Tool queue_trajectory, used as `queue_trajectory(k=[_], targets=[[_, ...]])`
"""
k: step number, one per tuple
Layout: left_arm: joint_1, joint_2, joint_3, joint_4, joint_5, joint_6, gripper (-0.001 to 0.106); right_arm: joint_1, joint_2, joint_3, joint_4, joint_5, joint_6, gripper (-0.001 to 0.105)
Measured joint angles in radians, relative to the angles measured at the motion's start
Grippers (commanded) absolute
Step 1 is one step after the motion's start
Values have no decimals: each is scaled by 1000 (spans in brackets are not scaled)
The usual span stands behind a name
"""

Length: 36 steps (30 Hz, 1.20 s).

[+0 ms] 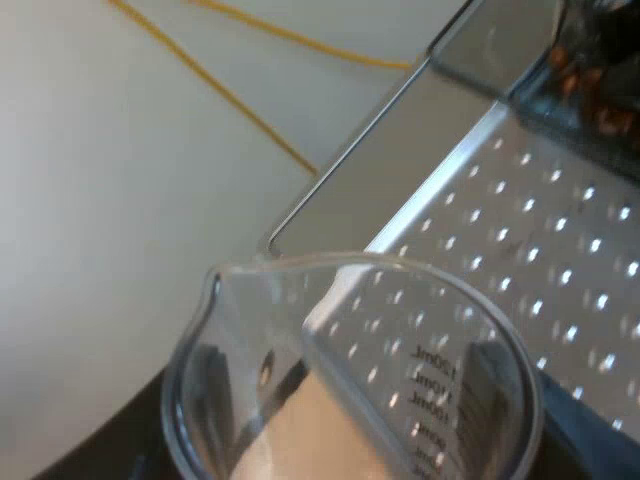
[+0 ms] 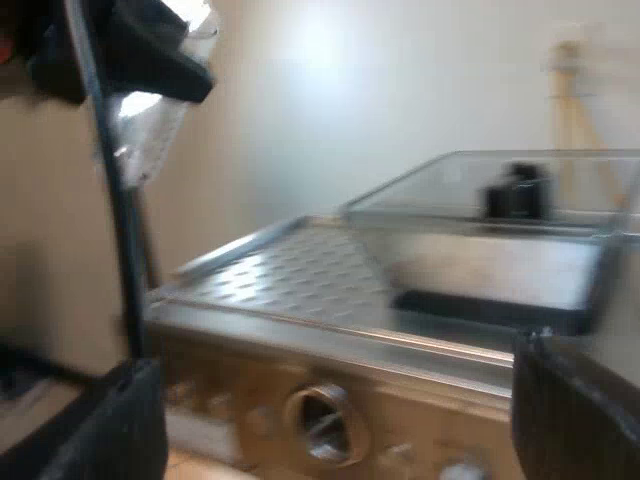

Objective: Pour the beans into the coffee machine

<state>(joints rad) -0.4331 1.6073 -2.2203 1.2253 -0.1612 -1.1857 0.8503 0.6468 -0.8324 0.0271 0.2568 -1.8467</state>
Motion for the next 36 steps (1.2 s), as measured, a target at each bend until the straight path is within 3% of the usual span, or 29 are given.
queue_trajectory(k=[5, 6, 10, 26, 31, 36], targets=[[36, -44, 0, 52, 2, -16, 29, 0, 0, 0, 24, -100, 0, 72], [48, -58, 0, 57, 2, -27, 29, 0, 0, 0, 68, -165, 0, 72], [91, -110, 0, 59, 18, -76, 29, 0, 0, 0, 106, -185, 0, 72], [97, -201, 11, 133, 28, -126, 29, 0, 0, 0, 227, -236, 0, 72], [97, -235, 75, 133, 36, -145, 29, 0, 0, 0, 231, -248, 0, 72], [114, -302, 211, 109, 49, -158, 29, 0, 0, 0, 233, -248, 0, 72]])
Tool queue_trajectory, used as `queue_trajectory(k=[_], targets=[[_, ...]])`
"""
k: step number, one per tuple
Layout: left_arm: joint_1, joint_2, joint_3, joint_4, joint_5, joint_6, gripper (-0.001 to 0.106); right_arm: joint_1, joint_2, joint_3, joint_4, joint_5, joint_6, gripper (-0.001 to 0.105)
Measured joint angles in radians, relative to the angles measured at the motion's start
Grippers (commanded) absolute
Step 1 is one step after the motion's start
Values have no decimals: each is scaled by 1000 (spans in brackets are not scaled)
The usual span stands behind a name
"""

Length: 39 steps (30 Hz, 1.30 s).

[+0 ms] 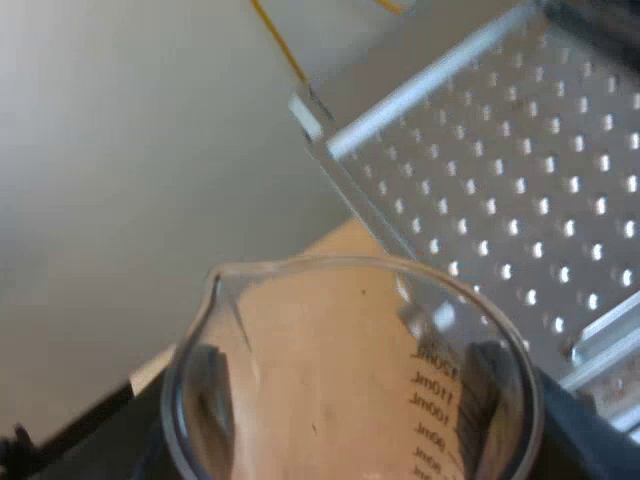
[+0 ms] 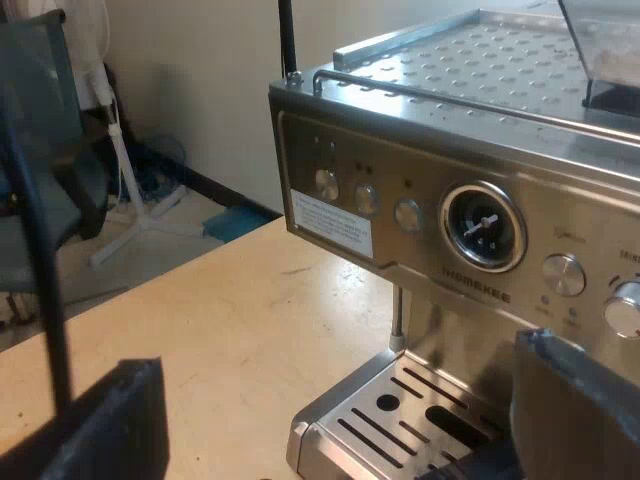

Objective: Pour the beans into the coffee machine

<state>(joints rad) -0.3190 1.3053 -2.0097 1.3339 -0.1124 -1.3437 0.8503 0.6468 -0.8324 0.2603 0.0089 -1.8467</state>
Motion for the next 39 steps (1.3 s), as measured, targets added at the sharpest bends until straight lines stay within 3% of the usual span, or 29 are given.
queue_trajectory(k=[3, 4, 6, 15, 26, 30, 37, 39], targets=[[54, -51, 105, -52, 55, -19, 29, 0, 0, 0, 2, 0, 0, 72], [54, -51, 105, -52, 55, -19, 29, 0, 0, 0, 4, 0, 0, 72], [129, -129, 245, -129, 98, -29, 29, 0, 0, 0, 7, 0, 0, 72], [305, -314, 603, -316, 278, -63, 29, 0, 5, 0, 18, -32, 0, 72], [341, -398, 953, -544, 306, -109, 29, 0, 91, 0, 20, -42, 0, 72], [341, -398, 1052, -649, 321, -150, 29, 0, 126, 0, 20, -42, 0, 72], [341, -401, 1143, -761, 325, -171, 29, 0, 162, 0, 20, -45, 0, 72], [341, -401, 1206, -857, 334, -173, 29, 0, 188, 0, 20, -48, 0, 72]])
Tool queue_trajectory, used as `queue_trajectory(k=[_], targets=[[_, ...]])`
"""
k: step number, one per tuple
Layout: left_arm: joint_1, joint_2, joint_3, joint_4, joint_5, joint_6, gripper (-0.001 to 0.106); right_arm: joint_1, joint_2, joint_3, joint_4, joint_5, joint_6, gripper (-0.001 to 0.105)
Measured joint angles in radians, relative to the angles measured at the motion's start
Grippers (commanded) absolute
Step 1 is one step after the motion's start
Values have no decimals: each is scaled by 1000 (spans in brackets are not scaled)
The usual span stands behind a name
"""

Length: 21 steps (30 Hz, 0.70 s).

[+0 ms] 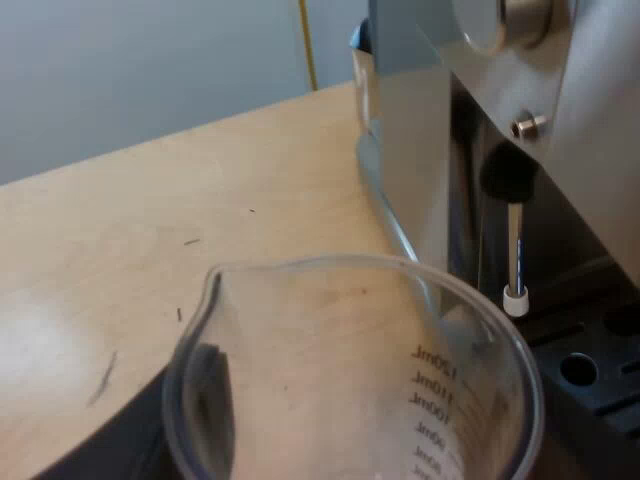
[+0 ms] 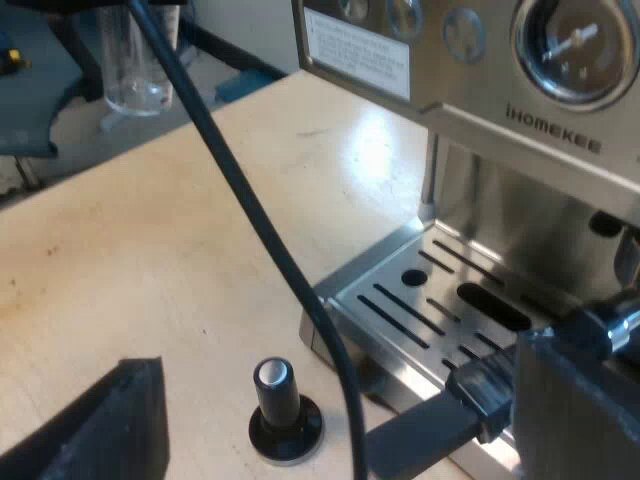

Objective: Pour the beans into the coffee machine

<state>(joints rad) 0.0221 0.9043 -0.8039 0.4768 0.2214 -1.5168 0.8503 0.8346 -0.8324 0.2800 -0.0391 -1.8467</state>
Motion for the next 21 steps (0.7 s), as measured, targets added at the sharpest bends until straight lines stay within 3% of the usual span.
queue_trajectory(k=[4, 12, 14, 18, 21], targets=[[0, 0, 81, -106, 11, -45, 29, 0, 19, 23, 0, -19, 0, 72], [0, 0, 287, -498, 21, -146, 29, 0, 19, 74, -2, -41, 0, 72], [0, 0, 301, -523, 23, -150, 29, 0, 19, 79, 0, -41, 0, 72], [0, -2, 418, -703, 24, -152, 29, 0, 19, 108, -12, -43, 0, 72], [0, -2, 474, -766, 21, -160, 29, 0, 19, 141, -42, -43, 0, 72]])
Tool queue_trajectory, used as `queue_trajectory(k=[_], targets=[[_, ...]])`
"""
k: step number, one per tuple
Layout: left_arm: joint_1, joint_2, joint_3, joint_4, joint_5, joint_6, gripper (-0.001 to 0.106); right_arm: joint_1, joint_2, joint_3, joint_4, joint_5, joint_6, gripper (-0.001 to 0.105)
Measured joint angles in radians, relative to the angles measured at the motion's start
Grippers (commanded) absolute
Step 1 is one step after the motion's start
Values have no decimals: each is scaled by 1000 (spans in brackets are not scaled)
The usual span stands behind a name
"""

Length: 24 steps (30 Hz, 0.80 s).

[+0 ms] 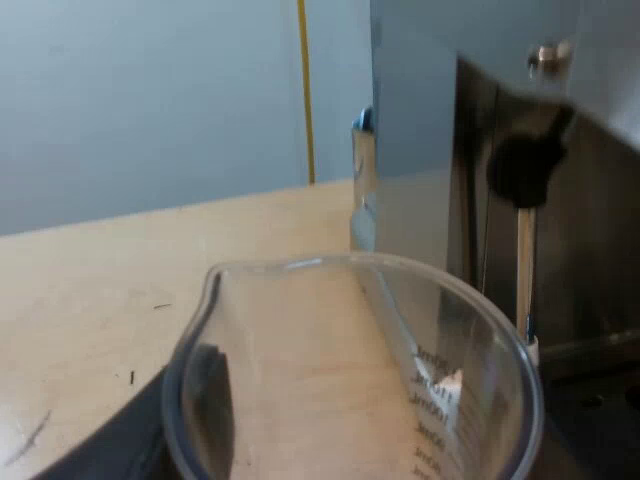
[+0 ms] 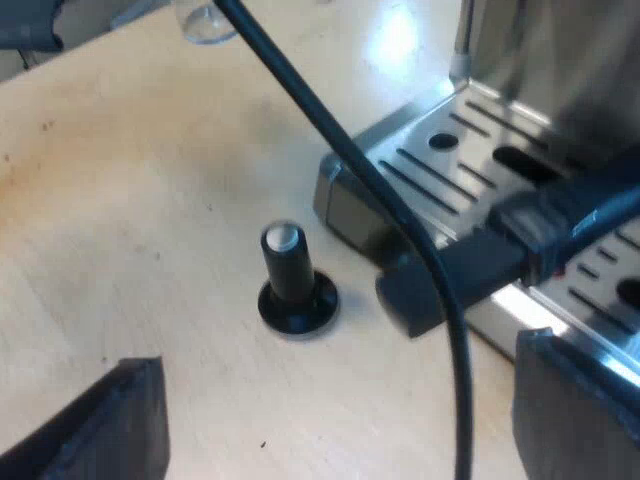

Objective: Pour the beans into the coffee machine

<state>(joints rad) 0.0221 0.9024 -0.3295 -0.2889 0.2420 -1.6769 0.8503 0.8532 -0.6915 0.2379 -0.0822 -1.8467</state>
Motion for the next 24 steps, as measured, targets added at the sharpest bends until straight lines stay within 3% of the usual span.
queue_trajectory(k=[11, 18, 19, 24], targets=[[0, 227, 23, -218, -3, -43, 29, 0, 0, 92, -154, 0, 0, 72], [0, 305, 23, -278, -2, -43, 29, 0, 27, 93, -179, 21, 0, 72], [0, 369, 23, -349, -2, -44, 29, 0, 43, 93, -189, 20, 0, 72], [0, 470, 23, -434, -2, -44, 29, 0, 99, 93, -210, 23, 0, 72]])
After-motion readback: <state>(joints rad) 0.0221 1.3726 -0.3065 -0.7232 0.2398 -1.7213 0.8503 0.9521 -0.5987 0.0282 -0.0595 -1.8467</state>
